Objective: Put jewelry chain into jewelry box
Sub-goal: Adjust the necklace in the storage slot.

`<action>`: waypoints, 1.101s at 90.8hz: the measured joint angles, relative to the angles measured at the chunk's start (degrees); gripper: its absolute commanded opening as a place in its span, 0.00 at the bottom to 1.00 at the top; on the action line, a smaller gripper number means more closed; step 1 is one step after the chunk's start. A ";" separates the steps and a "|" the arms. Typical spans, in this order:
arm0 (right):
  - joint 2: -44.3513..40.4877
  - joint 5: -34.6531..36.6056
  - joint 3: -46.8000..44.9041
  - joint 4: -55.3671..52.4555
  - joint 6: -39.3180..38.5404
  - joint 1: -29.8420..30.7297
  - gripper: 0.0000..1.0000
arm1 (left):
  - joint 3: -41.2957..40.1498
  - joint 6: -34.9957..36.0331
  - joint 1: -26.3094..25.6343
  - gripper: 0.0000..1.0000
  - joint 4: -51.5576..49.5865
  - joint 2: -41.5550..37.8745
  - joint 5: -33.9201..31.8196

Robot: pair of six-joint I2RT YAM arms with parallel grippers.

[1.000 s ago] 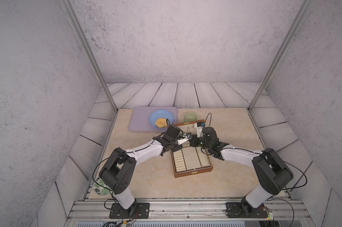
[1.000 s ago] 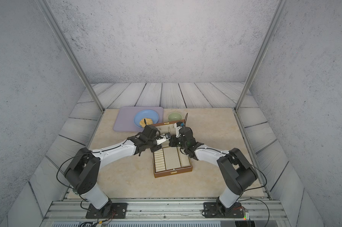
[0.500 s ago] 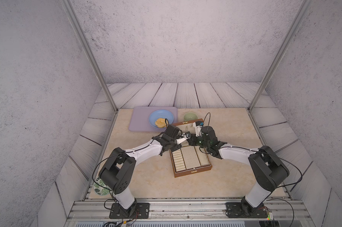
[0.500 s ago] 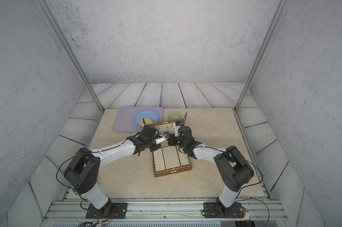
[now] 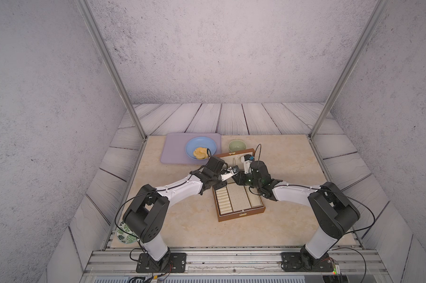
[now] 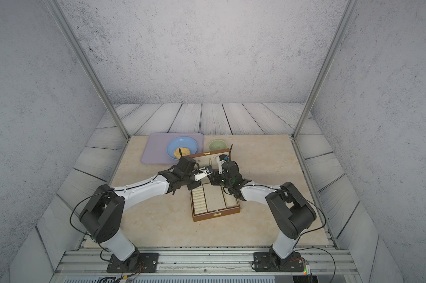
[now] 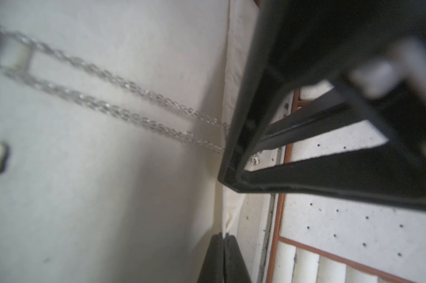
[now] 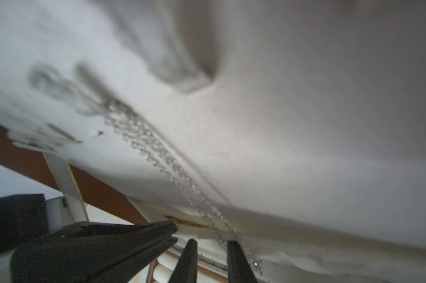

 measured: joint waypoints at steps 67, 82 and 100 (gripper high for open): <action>2.32 0.72 -0.39 -0.42 -0.63 0.00 0.00 | 0.00 0.28 -0.02 0.00 -0.02 0.00 0.26; -0.20 0.48 -2.34 1.79 -0.76 0.00 0.00 | 0.00 0.68 -0.02 0.00 -0.02 0.00 0.26; -3.23 -0.68 -2.67 3.87 -1.40 0.00 0.00 | 0.00 0.70 -0.02 0.00 -0.02 0.00 0.26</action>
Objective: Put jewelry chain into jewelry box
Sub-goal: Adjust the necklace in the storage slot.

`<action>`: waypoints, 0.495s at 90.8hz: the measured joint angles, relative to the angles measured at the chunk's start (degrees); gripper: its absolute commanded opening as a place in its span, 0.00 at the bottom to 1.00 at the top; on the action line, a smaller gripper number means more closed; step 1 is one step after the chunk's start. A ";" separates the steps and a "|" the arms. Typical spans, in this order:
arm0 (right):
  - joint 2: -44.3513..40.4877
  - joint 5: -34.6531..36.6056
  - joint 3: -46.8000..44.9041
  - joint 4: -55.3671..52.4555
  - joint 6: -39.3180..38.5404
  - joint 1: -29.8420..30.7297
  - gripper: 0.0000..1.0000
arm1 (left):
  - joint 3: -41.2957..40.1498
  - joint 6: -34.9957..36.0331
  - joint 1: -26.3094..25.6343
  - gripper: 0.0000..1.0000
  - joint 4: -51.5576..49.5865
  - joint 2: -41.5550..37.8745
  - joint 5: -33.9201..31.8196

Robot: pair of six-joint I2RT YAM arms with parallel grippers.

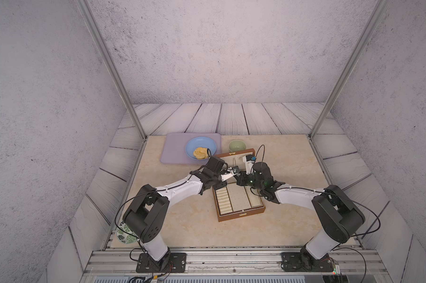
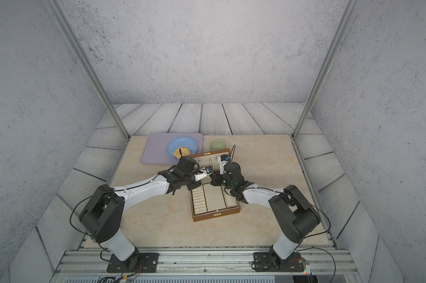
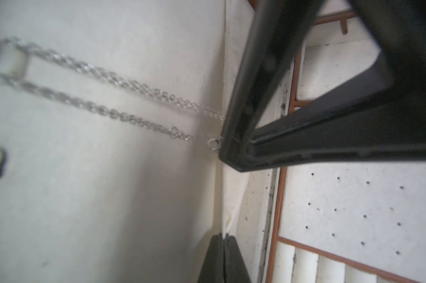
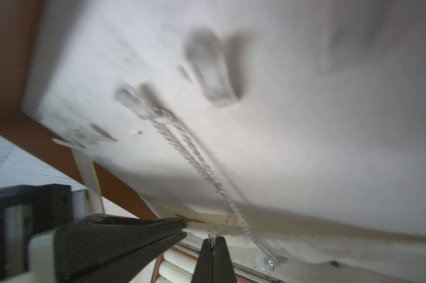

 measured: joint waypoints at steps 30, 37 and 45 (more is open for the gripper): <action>0.24 -0.22 0.39 -0.02 -0.55 0.00 0.00 | 0.00 0.00 0.00 0.00 0.02 0.00 0.04; 1.16 -0.79 1.14 -0.04 -0.52 0.00 0.00 | 0.00 0.00 0.00 0.00 0.00 0.00 0.09; 2.82 -1.51 2.40 -0.02 -0.44 -0.13 0.00 | 0.00 -0.70 0.15 0.00 0.09 0.00 0.22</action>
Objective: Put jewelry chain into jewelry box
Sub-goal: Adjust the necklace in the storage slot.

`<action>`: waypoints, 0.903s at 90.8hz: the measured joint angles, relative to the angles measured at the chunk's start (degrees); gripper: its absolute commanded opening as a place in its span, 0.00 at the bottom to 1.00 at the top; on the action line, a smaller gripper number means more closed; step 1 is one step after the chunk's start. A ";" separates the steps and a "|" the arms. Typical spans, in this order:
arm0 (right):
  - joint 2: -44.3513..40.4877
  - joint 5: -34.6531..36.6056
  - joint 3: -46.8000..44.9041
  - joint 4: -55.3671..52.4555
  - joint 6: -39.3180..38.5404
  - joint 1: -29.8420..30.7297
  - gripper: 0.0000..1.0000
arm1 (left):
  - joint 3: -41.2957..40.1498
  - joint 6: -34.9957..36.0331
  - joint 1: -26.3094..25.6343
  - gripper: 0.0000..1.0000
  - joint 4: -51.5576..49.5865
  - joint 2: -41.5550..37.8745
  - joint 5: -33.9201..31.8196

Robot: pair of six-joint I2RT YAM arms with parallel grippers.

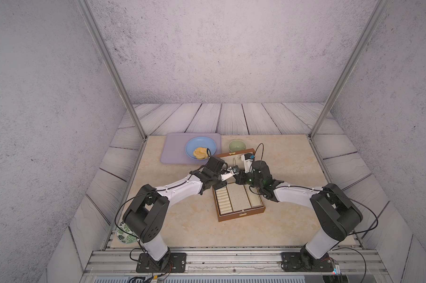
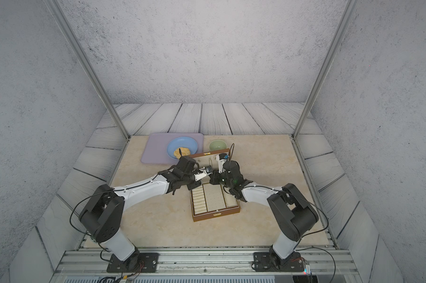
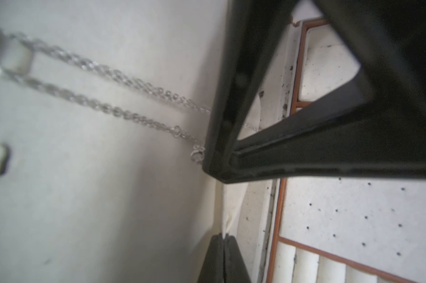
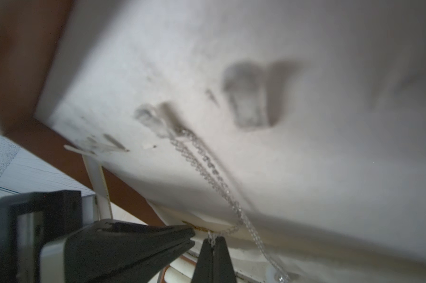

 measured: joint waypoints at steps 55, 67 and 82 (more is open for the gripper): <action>1.64 -0.50 0.92 0.42 0.59 -0.74 0.33 | -0.15 -0.50 0.20 0.00 -0.07 -0.11 0.46; 0.26 -0.61 0.00 0.48 0.55 -0.57 0.25 | -0.15 -0.02 0.04 0.00 -0.04 -0.15 0.42; -3.89 -1.22 -2.62 0.39 0.55 -0.42 0.27 | -0.15 0.33 -0.04 0.00 -0.04 -0.17 0.20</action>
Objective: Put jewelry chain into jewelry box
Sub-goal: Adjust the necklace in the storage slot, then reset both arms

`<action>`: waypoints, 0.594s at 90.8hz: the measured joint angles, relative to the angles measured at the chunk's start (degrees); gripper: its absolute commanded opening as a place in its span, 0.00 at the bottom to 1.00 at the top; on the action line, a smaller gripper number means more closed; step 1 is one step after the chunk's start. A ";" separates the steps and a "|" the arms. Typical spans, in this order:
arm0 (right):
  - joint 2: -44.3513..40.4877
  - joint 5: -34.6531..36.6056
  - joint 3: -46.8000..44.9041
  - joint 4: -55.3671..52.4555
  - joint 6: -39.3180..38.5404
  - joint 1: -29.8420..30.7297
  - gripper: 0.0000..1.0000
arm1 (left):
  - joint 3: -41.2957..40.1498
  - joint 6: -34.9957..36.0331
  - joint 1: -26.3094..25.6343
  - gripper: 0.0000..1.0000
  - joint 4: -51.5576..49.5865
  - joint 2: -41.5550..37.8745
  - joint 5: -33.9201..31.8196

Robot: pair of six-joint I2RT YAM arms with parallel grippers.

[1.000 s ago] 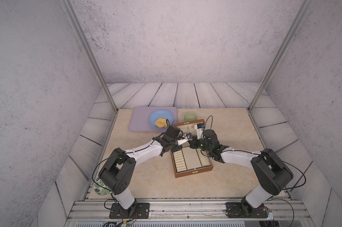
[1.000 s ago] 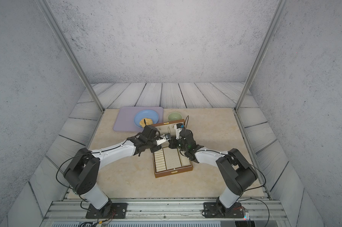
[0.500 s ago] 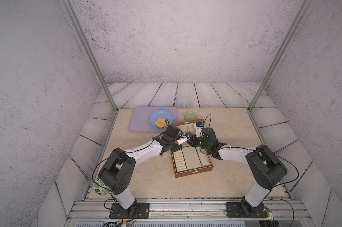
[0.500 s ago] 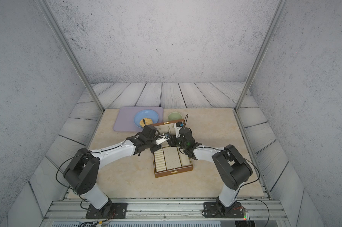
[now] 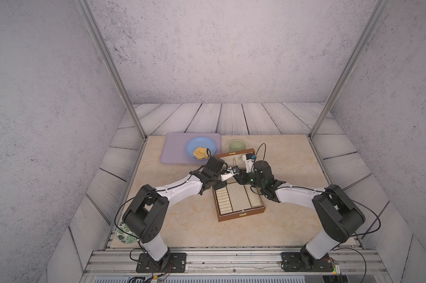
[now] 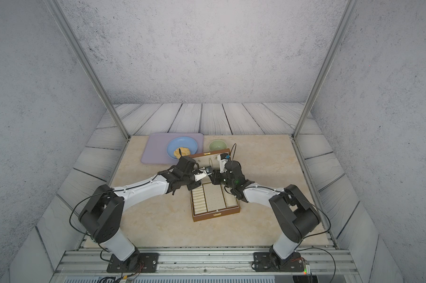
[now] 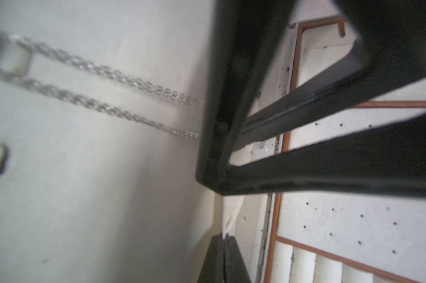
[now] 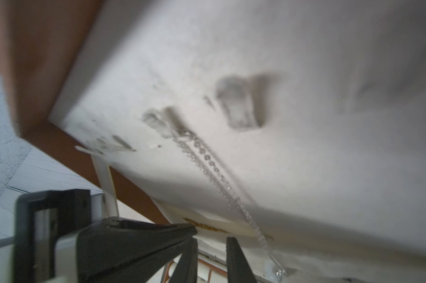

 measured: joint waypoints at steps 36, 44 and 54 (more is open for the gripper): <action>-11.69 2.05 -5.77 -6.34 -2.89 0.35 0.27 | 0.00 0.37 -0.04 0.00 0.09 0.02 -0.24; -13.49 3.08 -6.38 -7.78 -3.56 0.44 0.27 | 0.04 0.28 -0.04 0.16 0.11 0.09 -0.39; -15.52 4.42 -7.72 -9.33 -4.26 0.39 0.27 | 0.46 -0.15 -0.35 0.46 1.22 0.09 -0.15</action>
